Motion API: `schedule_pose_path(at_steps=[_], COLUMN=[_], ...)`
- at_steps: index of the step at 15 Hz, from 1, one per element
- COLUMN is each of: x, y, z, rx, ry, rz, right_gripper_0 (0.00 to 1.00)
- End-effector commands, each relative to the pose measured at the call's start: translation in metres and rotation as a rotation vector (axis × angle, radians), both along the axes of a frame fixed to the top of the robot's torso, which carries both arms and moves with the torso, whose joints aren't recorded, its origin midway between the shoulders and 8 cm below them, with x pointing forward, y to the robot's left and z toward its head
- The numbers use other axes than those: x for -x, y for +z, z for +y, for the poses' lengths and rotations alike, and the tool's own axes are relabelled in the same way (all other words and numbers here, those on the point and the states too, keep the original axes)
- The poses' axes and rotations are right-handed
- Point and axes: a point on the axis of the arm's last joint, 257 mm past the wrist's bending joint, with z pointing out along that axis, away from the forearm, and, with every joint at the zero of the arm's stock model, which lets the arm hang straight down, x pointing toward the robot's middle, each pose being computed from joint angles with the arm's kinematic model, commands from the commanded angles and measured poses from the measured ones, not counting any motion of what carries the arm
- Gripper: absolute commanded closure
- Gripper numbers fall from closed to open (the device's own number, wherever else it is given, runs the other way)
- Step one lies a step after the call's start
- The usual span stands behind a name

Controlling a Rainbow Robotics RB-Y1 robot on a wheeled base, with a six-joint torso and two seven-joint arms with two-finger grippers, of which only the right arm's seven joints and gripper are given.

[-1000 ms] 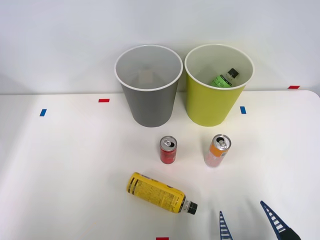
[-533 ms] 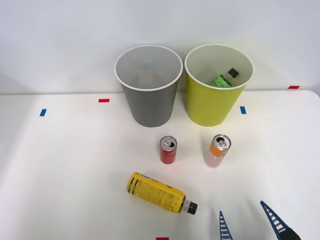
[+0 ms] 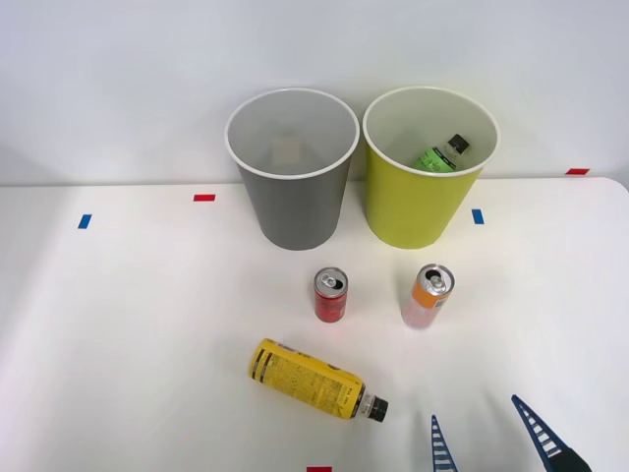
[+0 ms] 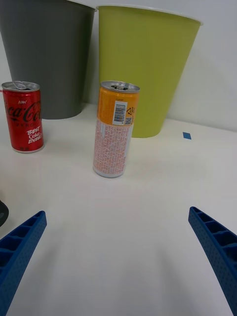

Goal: Put cans in the gray bin, plastic bottles in the light green bin

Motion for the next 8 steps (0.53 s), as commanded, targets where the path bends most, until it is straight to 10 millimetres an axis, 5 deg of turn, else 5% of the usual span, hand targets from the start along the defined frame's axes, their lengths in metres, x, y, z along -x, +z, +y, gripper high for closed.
schedule_pose_path(at_steps=[1,3,8], x=[0.000,0.004,-0.014], y=[0.000,-0.019,-0.003], z=[0.000,-0.002,-0.010], rx=[0.000,0.001,-0.062], ry=[0.000,-0.010,-0.055], rz=[0.000,0.045,-0.014], right_gripper_0=[0.00,0.00,0.00])
